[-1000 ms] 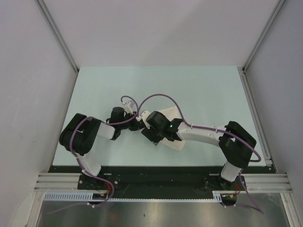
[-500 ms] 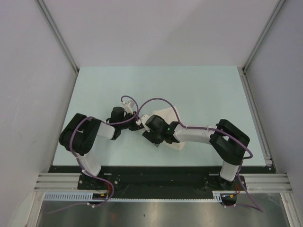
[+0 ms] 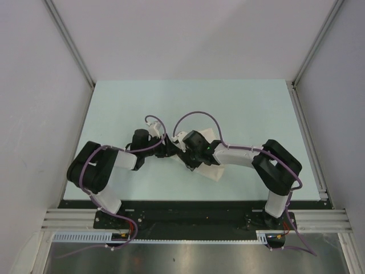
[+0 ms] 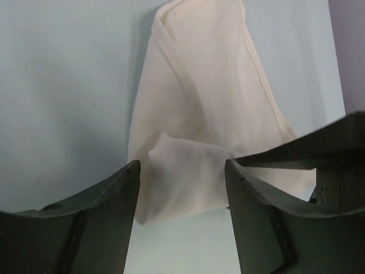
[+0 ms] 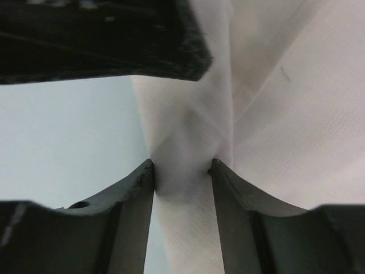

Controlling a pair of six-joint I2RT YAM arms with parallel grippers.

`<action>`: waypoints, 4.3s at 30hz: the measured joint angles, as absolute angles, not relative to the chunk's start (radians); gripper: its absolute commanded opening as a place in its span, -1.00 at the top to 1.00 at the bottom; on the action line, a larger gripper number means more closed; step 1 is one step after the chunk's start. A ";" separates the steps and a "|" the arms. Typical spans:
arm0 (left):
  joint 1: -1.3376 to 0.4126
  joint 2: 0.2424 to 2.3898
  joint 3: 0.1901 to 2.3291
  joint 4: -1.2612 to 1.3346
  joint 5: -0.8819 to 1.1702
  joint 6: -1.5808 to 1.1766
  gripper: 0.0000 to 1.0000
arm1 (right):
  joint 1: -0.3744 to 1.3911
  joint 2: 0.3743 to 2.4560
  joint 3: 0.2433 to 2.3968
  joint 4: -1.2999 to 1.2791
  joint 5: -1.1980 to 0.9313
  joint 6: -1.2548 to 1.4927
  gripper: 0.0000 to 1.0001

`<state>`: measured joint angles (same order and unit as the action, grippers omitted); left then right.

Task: Fold the napkin, place the utensils inside, and roll it up
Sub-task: Roll the napkin with the utensil

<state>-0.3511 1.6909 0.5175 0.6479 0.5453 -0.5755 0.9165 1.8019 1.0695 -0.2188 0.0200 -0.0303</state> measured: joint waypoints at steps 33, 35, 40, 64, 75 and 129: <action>-0.414 1.278 0.241 0.671 0.378 -0.540 -0.40 | 0.597 2.000 1.032 -0.084 -1.016 0.208 0.50; -0.425 1.279 0.229 0.682 0.379 -0.540 -0.40 | 0.591 2.013 1.042 -0.091 -1.033 0.210 0.50; -0.433 1.304 0.223 0.692 0.378 -0.540 -0.33 | 0.582 2.037 1.061 -0.109 -1.061 0.210 0.50; -0.456 1.465 0.333 0.636 0.362 -0.550 0.98 | 0.545 1.988 1.111 -0.254 -0.950 0.196 -0.18; -0.456 1.503 0.381 0.569 0.366 -0.558 0.99 | 0.587 1.694 1.093 -0.315 -0.533 0.107 -0.29; -0.404 1.380 0.433 0.410 0.286 -0.562 -0.22 | 0.894 1.782 1.042 -0.231 -0.039 -0.075 0.20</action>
